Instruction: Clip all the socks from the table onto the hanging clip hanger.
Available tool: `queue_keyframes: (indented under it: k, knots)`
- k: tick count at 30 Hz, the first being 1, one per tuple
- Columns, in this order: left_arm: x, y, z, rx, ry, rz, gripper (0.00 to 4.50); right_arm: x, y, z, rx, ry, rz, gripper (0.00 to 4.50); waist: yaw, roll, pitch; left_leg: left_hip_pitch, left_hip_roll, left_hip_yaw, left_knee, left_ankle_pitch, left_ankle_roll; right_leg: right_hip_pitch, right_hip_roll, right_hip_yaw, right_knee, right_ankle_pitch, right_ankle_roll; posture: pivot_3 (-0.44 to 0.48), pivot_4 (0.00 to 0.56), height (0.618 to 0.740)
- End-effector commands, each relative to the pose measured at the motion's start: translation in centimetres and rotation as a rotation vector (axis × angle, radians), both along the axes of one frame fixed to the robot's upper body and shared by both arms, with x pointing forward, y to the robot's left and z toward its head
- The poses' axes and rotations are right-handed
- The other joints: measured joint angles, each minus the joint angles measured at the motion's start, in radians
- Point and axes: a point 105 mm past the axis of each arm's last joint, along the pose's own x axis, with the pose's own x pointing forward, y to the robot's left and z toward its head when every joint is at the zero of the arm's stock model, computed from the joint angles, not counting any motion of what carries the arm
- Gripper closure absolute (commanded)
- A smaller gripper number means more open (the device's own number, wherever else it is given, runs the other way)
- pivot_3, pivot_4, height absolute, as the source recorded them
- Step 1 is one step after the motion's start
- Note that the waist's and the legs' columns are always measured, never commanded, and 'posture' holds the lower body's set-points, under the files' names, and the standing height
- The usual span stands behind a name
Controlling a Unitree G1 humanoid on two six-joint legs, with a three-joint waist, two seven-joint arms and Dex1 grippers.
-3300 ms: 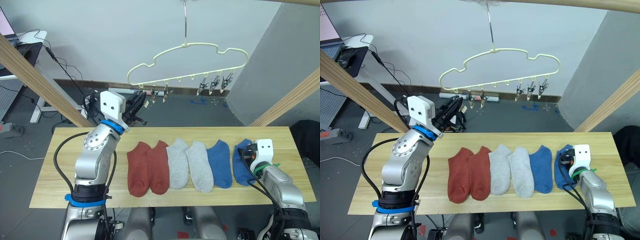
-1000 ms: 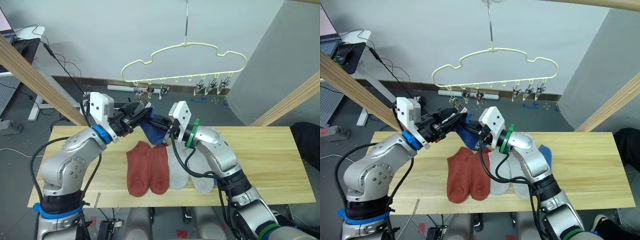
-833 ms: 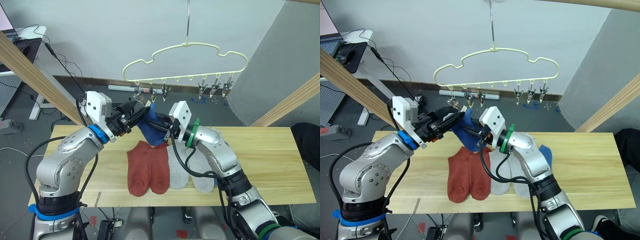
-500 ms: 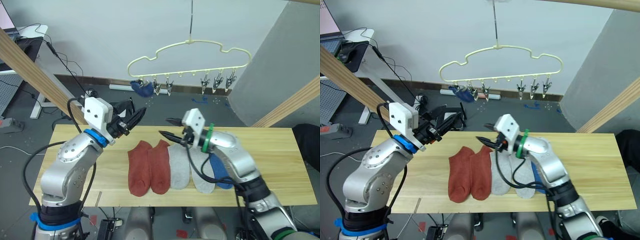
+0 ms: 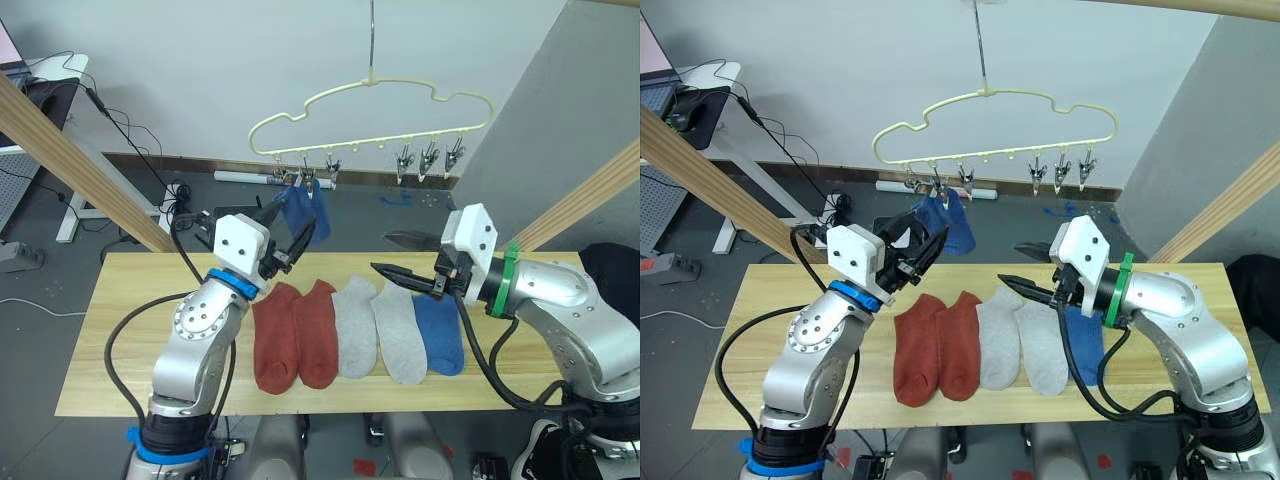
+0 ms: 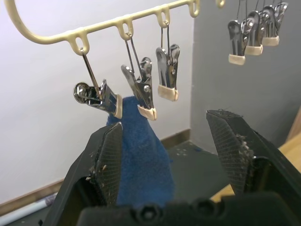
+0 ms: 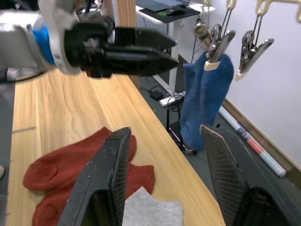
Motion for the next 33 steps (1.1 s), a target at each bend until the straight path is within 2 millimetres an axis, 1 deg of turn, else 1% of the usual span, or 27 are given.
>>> queue_keyframes:
  k: [1, 2, 3, 11, 15, 20, 27, 33]
  knots:
    - [0.1, -0.6, 0.8, -0.01, -0.065, 0.019, 1.7, -0.9, -0.2, 1.1, 0.014, -0.026, -0.014, 2.02, 0.0, 0.0, 0.0, 0.0, 0.0, 0.0, 0.0, 0.0, 0.0, 0.0, 0.0, 0.0, 0.0, 0.0, 0.0, -0.133, 0.351, 0.74]
    - [0.2, -0.6, 0.9, -0.01, -0.074, 0.022, 1.85, -0.9, -0.3, 1.2, 0.015, -0.025, -0.019, 2.02, -0.001, 0.0, 0.0, 0.0, 0.0, 0.0, 0.0, 0.0, 0.0, 0.0, 0.0, 0.0, 0.0, 0.0, 0.0, -0.136, 0.352, 0.74]
    - [0.4, -0.7, 0.9, -0.016, -0.077, 0.031, 2.13, -0.9, -0.3, 1.3, 0.014, -0.024, -0.025, 2.02, -0.001, 0.0, 0.0, 0.0, 0.0, 0.0, 0.0, 0.0, 0.001, 0.0, 0.0, 0.0, 0.0, 0.0, 0.0, -0.139, 0.354, 0.74]
    - [2.3, -0.9, 1.7, -0.055, -0.115, 0.108, 2.13, -0.9, -0.5, 2.0, 0.017, -0.029, -0.043, 2.02, -0.007, -0.001, 0.0, -0.001, -0.001, 0.0, 0.0, -0.001, 0.001, 0.0, 0.0, 0.0, -0.001, 0.0, 0.0, -0.155, 0.353, 0.74]
    - [3.1, -1.5, 2.4, -0.077, -0.141, 0.113, 2.13, -0.8, -0.8, 2.0, 0.011, -0.028, -0.051, 2.02, -0.011, -0.001, 0.0, -0.001, -0.001, 0.0, 0.0, 0.0, 0.001, 0.0, 0.0, 0.0, -0.001, 0.0, 0.0, -0.16, 0.353, 0.74]
    - [4.3, -1.7, 3.6, -0.102, -0.174, 0.135, 2.13, -0.6, -1.4, 2.0, 0.008, -0.025, -0.067, 2.02, -0.013, -0.001, 0.001, -0.001, -0.001, 0.0, 0.001, 0.0, 0.0, 0.0, 0.0, 0.0, -0.001, 0.0, 0.0, -0.165, 0.353, 0.74]
    - [4.8, -1.8, 4.4, -0.124, -0.19, 0.129, 2.13, -0.5, -1.8, 1.9, 0.005, -0.023, -0.077, 2.02, -0.018, -0.001, 0.001, -0.001, -0.001, 0.001, 0.0, 0.001, -0.001, 0.0, 0.0, 0.0, -0.002, 0.0, 0.0, -0.165, 0.353, 0.74]
    - [4.9, -2.2, 4.6, -0.127, -0.192, 0.12, 2.13, -0.4, -1.8, 1.9, 0.01, -0.023, -0.081, 2.02, -0.017, -0.001, 0.001, -0.002, -0.001, 0.001, 0.001, 0.001, -0.001, 0.0, 0.0, 0.0, -0.002, 0.0, 0.0, -0.164, 0.353, 0.74]
